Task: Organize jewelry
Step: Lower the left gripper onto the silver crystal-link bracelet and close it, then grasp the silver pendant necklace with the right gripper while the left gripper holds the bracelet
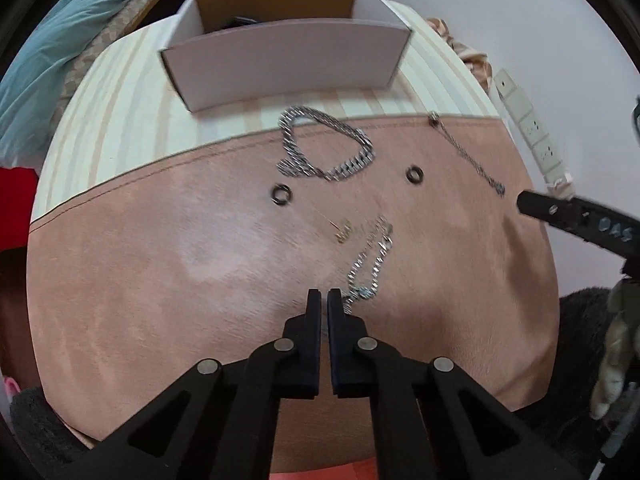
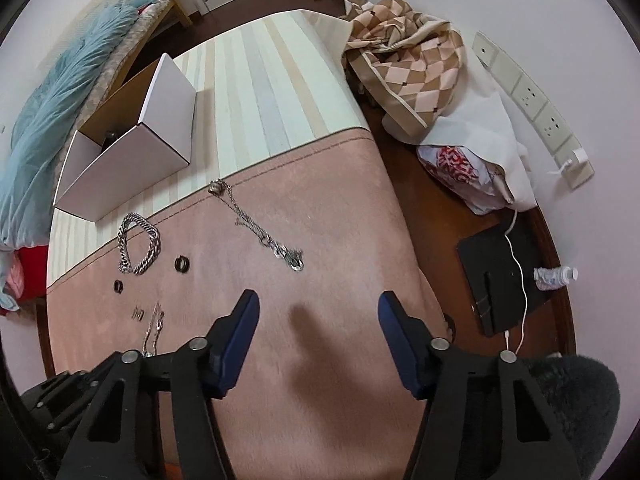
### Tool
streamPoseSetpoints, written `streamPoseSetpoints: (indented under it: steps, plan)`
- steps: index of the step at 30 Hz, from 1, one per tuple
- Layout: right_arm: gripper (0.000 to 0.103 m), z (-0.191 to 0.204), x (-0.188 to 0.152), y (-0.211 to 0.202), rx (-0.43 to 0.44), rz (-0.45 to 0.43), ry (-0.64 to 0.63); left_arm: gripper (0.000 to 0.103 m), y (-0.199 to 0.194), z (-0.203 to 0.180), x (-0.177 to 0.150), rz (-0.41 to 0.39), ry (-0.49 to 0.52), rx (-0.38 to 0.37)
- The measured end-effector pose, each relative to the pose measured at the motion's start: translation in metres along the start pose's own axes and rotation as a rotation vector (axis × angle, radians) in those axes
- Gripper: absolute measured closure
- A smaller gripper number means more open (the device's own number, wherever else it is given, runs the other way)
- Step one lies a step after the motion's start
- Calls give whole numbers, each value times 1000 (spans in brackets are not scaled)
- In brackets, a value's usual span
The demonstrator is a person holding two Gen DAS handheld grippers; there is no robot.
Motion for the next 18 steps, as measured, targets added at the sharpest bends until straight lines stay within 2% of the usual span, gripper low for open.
streamPoseSetpoints:
  steps: [6, 11, 17, 18]
  plan:
    - [44, 22, 17, 7, 61, -8, -28, 102, -24, 18, 13, -62, -51, -22]
    - [44, 53, 46, 13, 63, -57, -109, 101, -34, 28, 27, -89, -81, -48]
    - [60, 84, 68, 33, 44, -68, -208, 97, -29, 47, 31, -64, -136, 79]
    - [67, 88, 68, 37, 30, -64, -227, 97, -26, 51, 30, -55, -147, 104]
Point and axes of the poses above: each gripper's, at about its wrist camera, not at the fingertips, and y roughly the way its jaws point, z to its left, x to its top, the point moved 5 cm from there along y, roughly the way its jaws point, and after that the axes turned 6 degrees about -x, right-handed, at the moved point
